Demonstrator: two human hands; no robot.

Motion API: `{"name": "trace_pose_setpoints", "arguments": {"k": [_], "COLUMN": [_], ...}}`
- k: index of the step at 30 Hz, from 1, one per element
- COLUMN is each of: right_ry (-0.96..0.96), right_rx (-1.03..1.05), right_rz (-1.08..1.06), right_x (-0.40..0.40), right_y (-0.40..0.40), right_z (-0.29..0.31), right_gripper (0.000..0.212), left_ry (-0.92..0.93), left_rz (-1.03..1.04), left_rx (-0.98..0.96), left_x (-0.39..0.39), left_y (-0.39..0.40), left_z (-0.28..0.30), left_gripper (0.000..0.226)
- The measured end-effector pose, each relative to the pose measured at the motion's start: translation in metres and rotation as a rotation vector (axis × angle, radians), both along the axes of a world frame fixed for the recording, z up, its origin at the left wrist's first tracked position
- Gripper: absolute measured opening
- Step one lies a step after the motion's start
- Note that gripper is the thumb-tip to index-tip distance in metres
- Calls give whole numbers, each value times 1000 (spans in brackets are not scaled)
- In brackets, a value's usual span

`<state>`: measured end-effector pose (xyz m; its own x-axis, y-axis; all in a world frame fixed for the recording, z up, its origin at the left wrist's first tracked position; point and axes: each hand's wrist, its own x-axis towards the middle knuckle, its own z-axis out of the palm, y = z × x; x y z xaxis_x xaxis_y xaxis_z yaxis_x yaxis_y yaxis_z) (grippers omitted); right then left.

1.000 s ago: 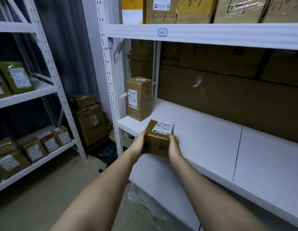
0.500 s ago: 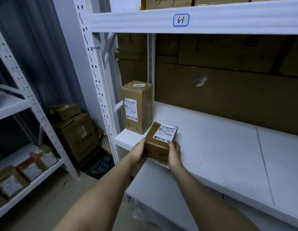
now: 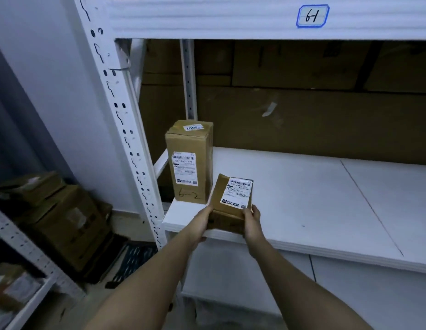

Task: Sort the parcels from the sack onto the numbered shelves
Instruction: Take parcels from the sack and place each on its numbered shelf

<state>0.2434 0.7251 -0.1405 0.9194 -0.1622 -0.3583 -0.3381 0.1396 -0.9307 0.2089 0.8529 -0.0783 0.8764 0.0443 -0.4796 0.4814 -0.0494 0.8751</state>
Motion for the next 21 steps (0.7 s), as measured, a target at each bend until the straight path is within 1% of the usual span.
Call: {"name": "trace_pose_setpoints", "arguments": {"k": [3, 6, 9, 11, 12, 15, 21], "right_ry": [61, 58, 60, 50, 57, 48, 38], "right_rx": [-49, -46, -91, -86, -74, -40, -39], "right_rz": [-41, -59, -57, -63, -73, -90, -86], "right_x": [-4, -4, -1, 5, 7, 14, 34], "right_y": [12, 16, 18, 20, 21, 20, 15], "right_z": [0, 1, -2, -5, -5, -2, -1], "right_gripper": [67, 50, 52, 47, 46, 44, 44], "left_ry": [36, 65, 76, 72, 69, 65, 80], "left_rz": [-52, -64, -74, -70, -70, -72, -32], "left_rx": [-26, -54, -68, -79, -82, -92, -113], "left_x": [7, 10, 14, 19, 21, 30, 53], "left_y": [14, 22, 26, 28, 29, 29, 27], "left_z": [-2, -7, -11, -13, -15, -18, -27], "left_gripper": [39, 34, 28, 26, 28, 41, 46]}}
